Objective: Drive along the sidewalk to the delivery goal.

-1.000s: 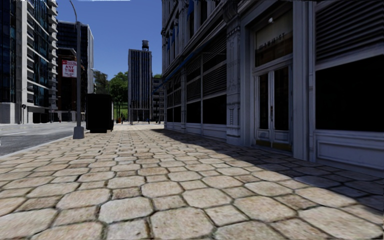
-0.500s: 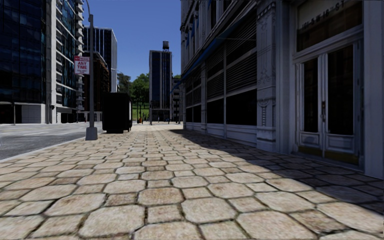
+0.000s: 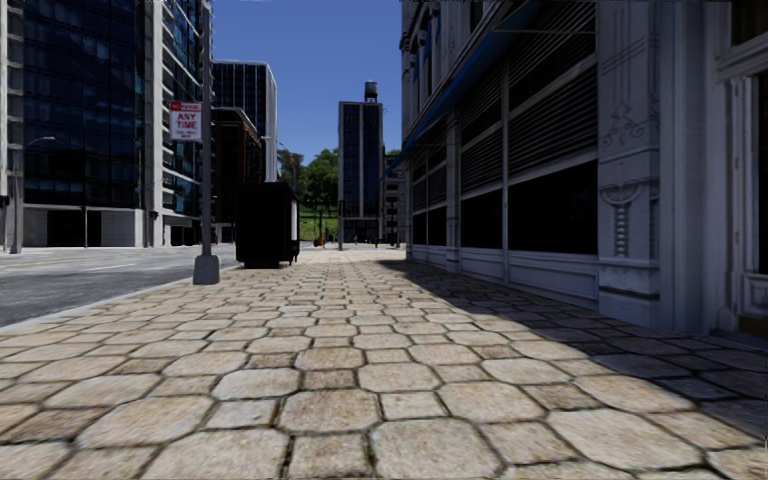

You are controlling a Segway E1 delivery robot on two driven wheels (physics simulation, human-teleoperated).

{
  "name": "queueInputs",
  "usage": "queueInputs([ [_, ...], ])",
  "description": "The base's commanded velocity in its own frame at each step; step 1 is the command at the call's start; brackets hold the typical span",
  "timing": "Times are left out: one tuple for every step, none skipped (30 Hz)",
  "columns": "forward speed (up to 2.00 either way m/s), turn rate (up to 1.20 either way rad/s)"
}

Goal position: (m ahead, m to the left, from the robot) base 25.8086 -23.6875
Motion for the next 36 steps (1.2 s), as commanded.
queueInputs([
  [2.00, 0.32],
  [2.00, 0.32],
  [2.00, 0.31],
  [2.00, 0.25],
  [2.00, 0.25],
  [2.00, 0.16],
  [2.00, 0.05],
  [2.00, 0.00],
  [2.00, 0.00],
  [2.00, 0.00],
  [2.00, 0.00],
  [2.00, 0.00],
  [2.00, 0.00],
  [2.00, 0.00],
  [2.00, 0.00],
  [2.00, 0.00],
  [2.00, 0.00],
  [2.00, 0.00],
  [2.00, 0.00],
  [2.00, 0.00],
  [2.00, 0.00],
  [2.00, 0.00],
  [2.00, 0.00],
  [2.00, 0.00],
  [2.00, 0.00],
  [2.00, 0.00],
  [2.00, 0.00],
  [2.00, 0.00],
  [2.00, 0.00],
  [2.00, 0.00],
  [2.00, 0.00],
  [2.00, 0.00],
  [2.00, 0.00],
  [2.00, 0.00],
  [2.00, 0.00],
  [2.00, 0.00],
])
